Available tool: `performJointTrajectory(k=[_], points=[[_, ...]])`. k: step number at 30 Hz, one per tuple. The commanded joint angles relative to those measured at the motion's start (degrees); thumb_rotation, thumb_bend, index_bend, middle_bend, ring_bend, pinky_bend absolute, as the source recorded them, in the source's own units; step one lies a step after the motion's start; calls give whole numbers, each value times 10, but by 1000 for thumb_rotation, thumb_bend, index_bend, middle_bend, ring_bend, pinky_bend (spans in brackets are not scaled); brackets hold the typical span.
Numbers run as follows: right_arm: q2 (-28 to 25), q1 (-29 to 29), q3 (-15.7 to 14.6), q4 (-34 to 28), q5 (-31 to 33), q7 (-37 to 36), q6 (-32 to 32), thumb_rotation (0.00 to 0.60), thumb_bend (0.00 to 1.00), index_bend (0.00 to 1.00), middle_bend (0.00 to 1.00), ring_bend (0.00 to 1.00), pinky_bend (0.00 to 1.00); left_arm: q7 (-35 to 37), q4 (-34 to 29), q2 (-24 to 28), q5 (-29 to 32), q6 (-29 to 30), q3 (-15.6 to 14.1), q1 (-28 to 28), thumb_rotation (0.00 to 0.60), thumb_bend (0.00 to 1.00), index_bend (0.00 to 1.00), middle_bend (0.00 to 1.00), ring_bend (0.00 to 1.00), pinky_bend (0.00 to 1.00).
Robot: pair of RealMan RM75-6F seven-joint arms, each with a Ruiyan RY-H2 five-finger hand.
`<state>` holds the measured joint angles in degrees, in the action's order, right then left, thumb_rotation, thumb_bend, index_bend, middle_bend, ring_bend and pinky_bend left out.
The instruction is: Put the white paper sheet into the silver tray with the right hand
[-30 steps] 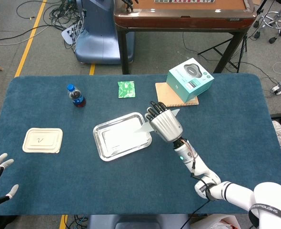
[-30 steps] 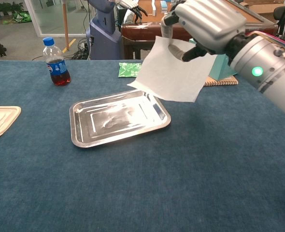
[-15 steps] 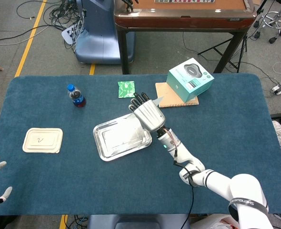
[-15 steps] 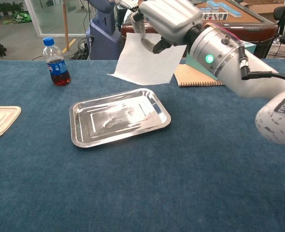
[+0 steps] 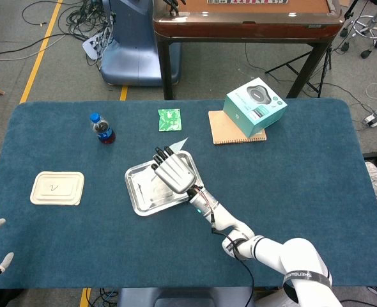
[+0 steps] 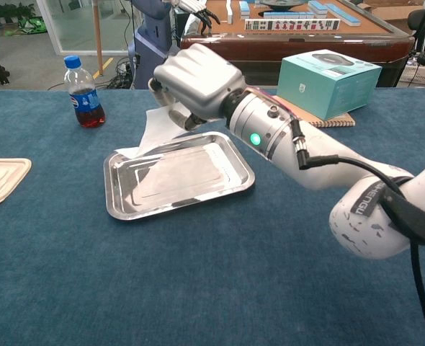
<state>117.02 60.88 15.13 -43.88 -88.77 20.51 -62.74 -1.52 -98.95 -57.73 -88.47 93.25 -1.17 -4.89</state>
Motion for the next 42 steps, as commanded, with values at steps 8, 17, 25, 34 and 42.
performJointTrajectory(k=[8,17,25,34,42], points=[[32,-22,-8,-48,35,92,1,600,476,695,454,220,338,12,3,1,-10,4,-3,-2,600,211,229,116,140,86],[34,-57,-8,-125,76,208,-7,600,477,695,453,220,338,15,5,1,-15,2,-4,-2,600,211,229,116,140,86],[10,-99,-23,-201,98,293,-32,600,477,695,453,220,338,13,6,-2,-16,-7,-2,5,600,211,229,116,140,86],[3,-130,-30,-245,120,343,-52,600,476,695,452,220,338,13,8,-8,-19,-16,0,13,600,211,229,116,140,86],[43,-116,-14,-202,127,333,-42,600,477,695,449,220,338,15,9,-5,-18,-12,-2,9,600,212,229,116,140,86]])
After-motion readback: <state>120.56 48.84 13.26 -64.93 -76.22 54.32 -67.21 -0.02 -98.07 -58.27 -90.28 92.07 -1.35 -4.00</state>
